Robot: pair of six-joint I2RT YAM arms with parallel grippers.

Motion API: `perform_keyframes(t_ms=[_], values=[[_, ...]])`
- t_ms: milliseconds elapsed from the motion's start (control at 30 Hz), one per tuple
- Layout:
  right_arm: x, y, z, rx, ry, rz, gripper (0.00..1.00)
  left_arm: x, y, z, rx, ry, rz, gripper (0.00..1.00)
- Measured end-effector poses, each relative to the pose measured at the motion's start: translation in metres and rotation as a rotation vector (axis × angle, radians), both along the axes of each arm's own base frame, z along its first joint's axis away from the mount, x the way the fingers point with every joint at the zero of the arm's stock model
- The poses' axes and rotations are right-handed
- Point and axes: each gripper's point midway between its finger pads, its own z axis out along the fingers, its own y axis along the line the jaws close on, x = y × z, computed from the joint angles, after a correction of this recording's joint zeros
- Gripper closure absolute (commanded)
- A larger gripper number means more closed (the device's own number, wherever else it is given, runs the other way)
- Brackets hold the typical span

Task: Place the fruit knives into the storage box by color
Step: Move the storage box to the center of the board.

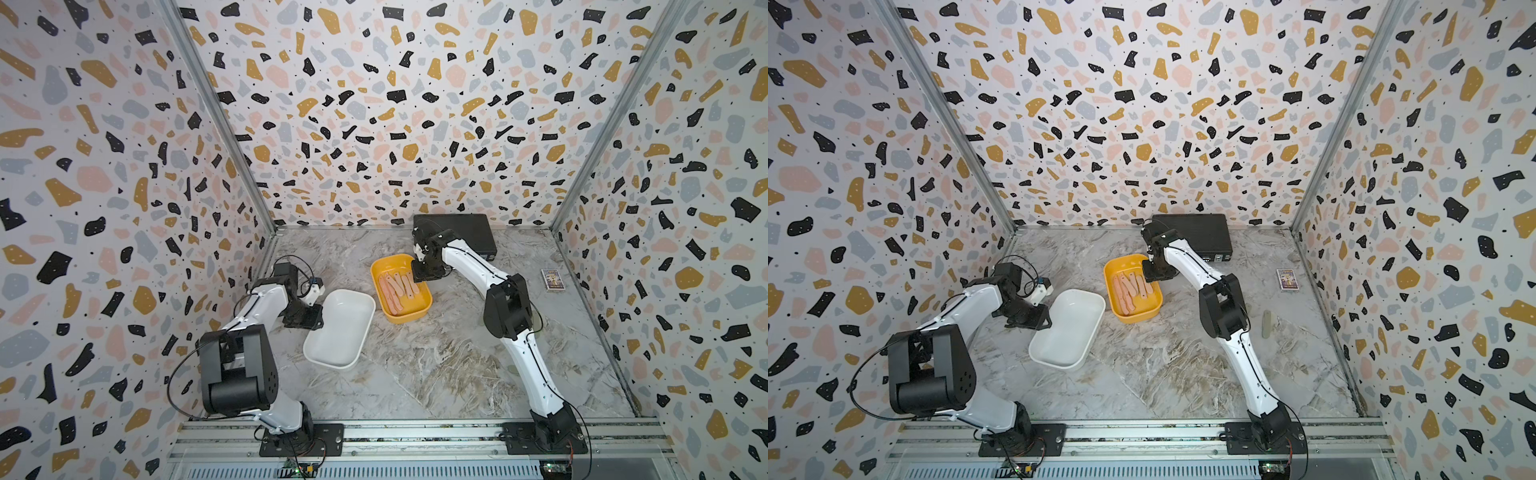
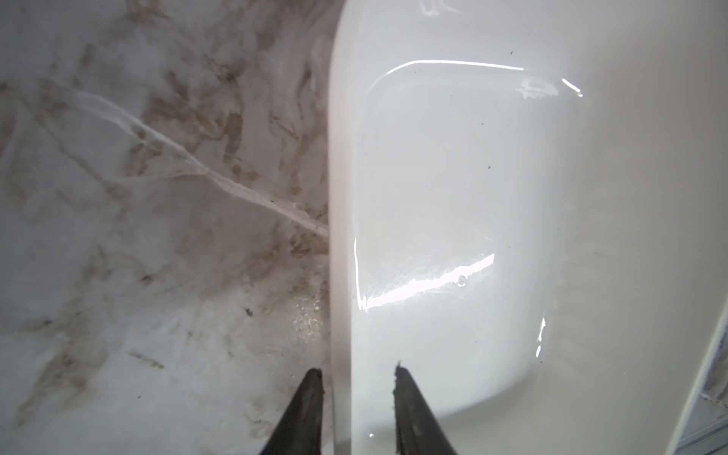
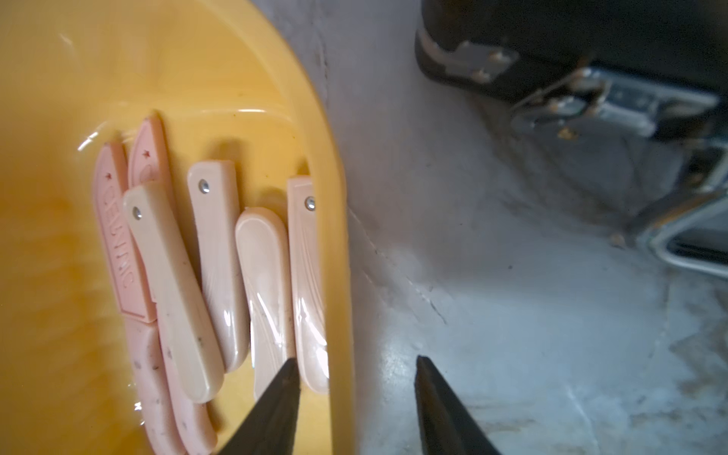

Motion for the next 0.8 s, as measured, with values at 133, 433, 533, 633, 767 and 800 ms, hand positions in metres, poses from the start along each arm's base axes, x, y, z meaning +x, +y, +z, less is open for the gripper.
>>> perform_keyframes(t_ms=[133,433,533,633,767,800], values=[[-0.010,-0.004,0.025,0.006,-0.017,0.011,0.42,0.000,0.000,0.006,0.002,-0.014,0.004,0.53],[-0.063,0.014,0.142,0.121,-0.183,0.112,0.42,0.027,0.005,0.043,0.014,-0.102,0.014,0.46],[-0.096,0.035,0.149,0.142,-0.183,0.189,0.42,0.036,0.008,0.054,0.002,-0.136,0.026,0.45],[-0.125,0.059,0.137,0.145,-0.153,0.269,0.42,0.039,0.015,0.061,-0.028,-0.146,0.061,0.44],[-0.160,0.087,0.117,0.136,-0.105,0.358,0.42,0.043,0.016,0.065,-0.093,-0.142,0.081,0.40],[-0.165,0.092,0.114,0.138,-0.101,0.371,0.42,0.043,0.014,0.065,-0.110,-0.141,0.078,0.39]])
